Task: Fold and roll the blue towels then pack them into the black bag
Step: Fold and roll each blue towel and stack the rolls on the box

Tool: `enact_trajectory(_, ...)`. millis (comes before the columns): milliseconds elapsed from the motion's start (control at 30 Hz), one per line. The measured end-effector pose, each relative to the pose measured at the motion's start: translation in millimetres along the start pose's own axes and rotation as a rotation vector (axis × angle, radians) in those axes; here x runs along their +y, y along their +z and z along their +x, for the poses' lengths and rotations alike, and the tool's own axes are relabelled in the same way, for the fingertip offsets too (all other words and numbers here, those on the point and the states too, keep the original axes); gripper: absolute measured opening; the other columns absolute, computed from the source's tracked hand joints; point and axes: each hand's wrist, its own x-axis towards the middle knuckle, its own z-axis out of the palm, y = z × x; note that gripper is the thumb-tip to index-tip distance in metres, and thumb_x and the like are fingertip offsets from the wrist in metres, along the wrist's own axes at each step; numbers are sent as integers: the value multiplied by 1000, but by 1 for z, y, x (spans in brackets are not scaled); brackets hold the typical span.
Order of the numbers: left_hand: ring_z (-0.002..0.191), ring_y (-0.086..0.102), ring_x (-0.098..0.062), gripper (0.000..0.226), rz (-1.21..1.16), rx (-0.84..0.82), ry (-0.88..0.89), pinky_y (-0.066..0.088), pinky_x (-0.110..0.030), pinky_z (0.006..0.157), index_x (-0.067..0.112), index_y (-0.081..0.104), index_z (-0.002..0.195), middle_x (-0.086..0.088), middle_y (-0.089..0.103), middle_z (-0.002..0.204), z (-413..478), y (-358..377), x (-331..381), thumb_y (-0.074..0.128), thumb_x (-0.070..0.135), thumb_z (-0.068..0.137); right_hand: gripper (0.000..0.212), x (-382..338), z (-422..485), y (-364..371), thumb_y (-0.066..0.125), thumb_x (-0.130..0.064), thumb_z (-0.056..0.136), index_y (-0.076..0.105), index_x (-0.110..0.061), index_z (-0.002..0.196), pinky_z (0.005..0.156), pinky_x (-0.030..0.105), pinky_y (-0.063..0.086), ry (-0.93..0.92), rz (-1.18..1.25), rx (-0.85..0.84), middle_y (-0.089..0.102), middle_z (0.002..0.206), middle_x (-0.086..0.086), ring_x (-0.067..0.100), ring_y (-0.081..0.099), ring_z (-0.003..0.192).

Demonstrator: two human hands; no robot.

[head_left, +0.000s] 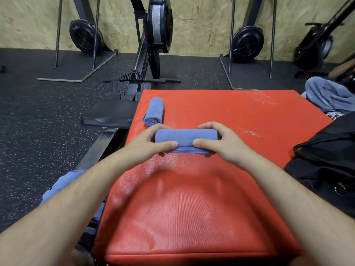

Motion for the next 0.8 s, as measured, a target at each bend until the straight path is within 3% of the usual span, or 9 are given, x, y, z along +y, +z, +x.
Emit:
enact_trajectory(100,75,65,-17,45,-163,153,8,55,-34,68,21,60,121,-3,69,91,4,5,4,78,33,82,32,-3,4,0,76,-18,86,61,0,108,57,33,57,87,197,21,68,81,12,22,66,67)
enact_trajectory(233,59,54,-14,30,-381,228,-77,54,-31,61,21,57,113,-1,60,84,13,13,12,73,30,89,35,-2,3,11,70,-36,88,59,-8,104,55,31,53,100,403,-34,65,82,13,21,63,65)
enact_trajectory(300,58,54,-15,24,-468,203,-173,54,-29,60,21,52,112,-2,57,85,14,17,16,64,34,95,40,-3,2,13,74,-30,85,57,-10,114,60,29,53,21,555,-34,62,87,9,17,60,65)
enact_trajectory(400,60,57,-17,31,-557,87,-318,55,-28,60,18,58,113,-6,60,79,13,23,23,55,45,98,40,-3,3,15,68,-6,79,52,-10,116,66,26,52,-55,722,-22,59,82,2,13,57,69)
enact_trajectory(467,68,60,-20,30,-478,63,-321,52,-29,62,19,65,107,-7,64,81,13,30,24,49,43,100,35,0,5,24,66,2,85,53,-9,115,65,26,50,-42,676,32,60,81,-1,13,56,74)
enact_trajectory(600,98,65,-11,21,-182,307,-119,48,-25,81,19,64,114,7,70,106,19,36,19,50,25,100,23,-1,10,43,62,-10,94,60,-8,117,71,30,52,68,550,170,70,95,2,15,65,86)
enact_trajectory(700,102,65,0,24,-111,286,-9,49,-15,84,23,63,119,9,70,111,22,34,23,58,35,99,21,-11,20,48,61,-10,96,56,-9,117,68,29,58,106,610,209,72,98,7,18,71,85)
enact_trajectory(800,106,65,-5,26,-74,312,51,50,-16,87,29,58,121,8,68,115,26,35,21,62,39,97,33,-22,31,51,61,-11,97,49,-14,127,61,32,60,112,609,188,70,107,13,21,72,83)
